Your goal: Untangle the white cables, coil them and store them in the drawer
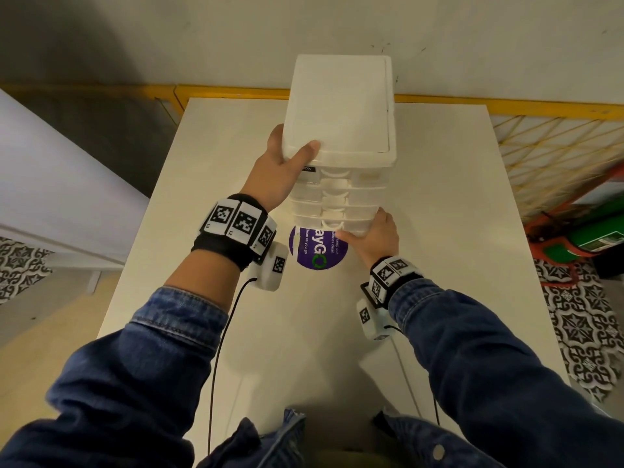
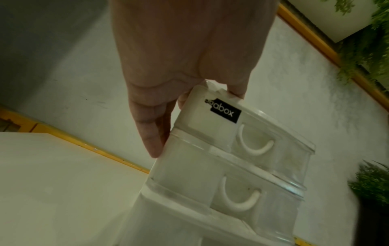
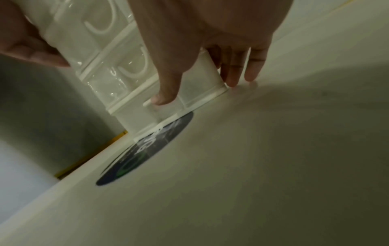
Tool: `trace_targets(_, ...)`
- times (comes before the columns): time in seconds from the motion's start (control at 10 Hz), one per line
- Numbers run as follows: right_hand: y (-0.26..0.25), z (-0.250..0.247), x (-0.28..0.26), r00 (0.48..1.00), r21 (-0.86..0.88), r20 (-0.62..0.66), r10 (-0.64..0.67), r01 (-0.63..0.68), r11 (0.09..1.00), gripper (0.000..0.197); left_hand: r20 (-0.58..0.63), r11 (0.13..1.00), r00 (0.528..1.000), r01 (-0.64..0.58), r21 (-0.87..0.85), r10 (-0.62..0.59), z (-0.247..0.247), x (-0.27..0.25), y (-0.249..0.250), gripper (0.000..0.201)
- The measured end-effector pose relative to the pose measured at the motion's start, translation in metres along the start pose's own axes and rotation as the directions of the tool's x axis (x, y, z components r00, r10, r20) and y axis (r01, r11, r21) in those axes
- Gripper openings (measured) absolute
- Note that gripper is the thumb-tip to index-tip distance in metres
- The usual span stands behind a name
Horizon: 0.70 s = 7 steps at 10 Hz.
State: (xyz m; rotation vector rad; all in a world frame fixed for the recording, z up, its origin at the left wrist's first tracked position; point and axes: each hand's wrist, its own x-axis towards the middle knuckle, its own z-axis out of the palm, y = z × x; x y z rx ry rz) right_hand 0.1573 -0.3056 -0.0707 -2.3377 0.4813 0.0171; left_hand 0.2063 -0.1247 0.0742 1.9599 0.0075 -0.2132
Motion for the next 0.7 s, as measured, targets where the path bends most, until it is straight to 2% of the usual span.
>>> trace_targets(0.1, -0.006, 0.002, 0.001, 0.999, -0.043, -0.029, 0.034, -0.035, 0.998, 0.093, 0.000, 1.000, 1.000, -0.003, 0.014, 0.003, 0.000, 0.000, 0.001, 0.061)
trace_targets(0.2, -0.010, 0.003, 0.003, 0.996, -0.064, -0.063, 0.058, -0.062, 0.996, 0.087, 0.003, 1.000, 1.000, -0.008, 0.016, 0.008, 0.000, -0.001, 0.001, 0.060)
trace_targets(0.4, -0.011, 0.002, 0.004, 0.997, -0.107, -0.039, 0.064, -0.068, 0.992, 0.083, 0.003, 1.000, 1.000, -0.011, 0.004, 0.011, -0.001, 0.000, 0.000, 0.062)
trace_targets(0.6, -0.005, -0.008, -0.006, 0.993, -0.104, 0.106, 0.054, -0.043, 0.994, 0.092, 0.072, 0.999, 0.997, 0.003, -0.036, 0.000, -0.004, -0.006, 0.005, 0.065)
trace_targets(0.7, 0.015, -0.016, -0.026, 0.984, -0.081, 0.170, 0.057, -0.043, 0.996, 0.096, 0.080, 0.997, 0.994, 0.073, -0.008, -0.072, -0.006, -0.014, 0.002, 0.084)
